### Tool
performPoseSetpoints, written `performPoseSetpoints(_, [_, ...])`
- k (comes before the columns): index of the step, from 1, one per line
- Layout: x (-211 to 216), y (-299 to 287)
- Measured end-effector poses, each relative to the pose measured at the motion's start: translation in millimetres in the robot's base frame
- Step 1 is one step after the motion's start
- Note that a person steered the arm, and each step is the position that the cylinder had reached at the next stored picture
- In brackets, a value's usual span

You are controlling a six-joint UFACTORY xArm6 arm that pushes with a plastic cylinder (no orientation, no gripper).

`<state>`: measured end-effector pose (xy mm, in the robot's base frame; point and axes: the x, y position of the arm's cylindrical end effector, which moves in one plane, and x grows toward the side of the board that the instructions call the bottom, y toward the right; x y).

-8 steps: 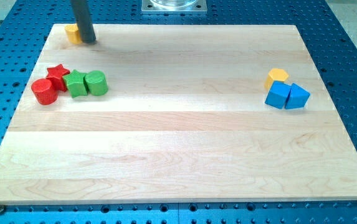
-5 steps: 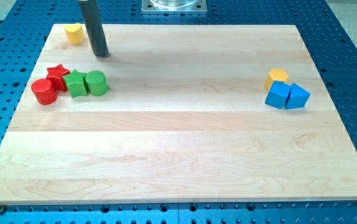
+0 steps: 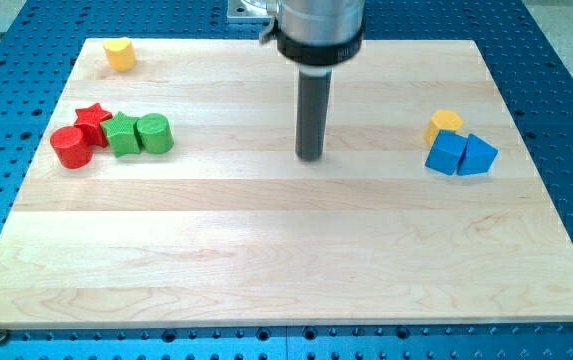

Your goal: Separate the blue blocks from each other

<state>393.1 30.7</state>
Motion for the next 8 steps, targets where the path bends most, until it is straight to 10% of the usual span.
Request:
performPoseSetpoints(2, [-72.3, 177.9])
performPoseSetpoints(3, [-24.6, 258.6])
performPoseSetpoints(6, [-11.0, 90.6])
performPoseSetpoints(8, [8.6, 110.5])
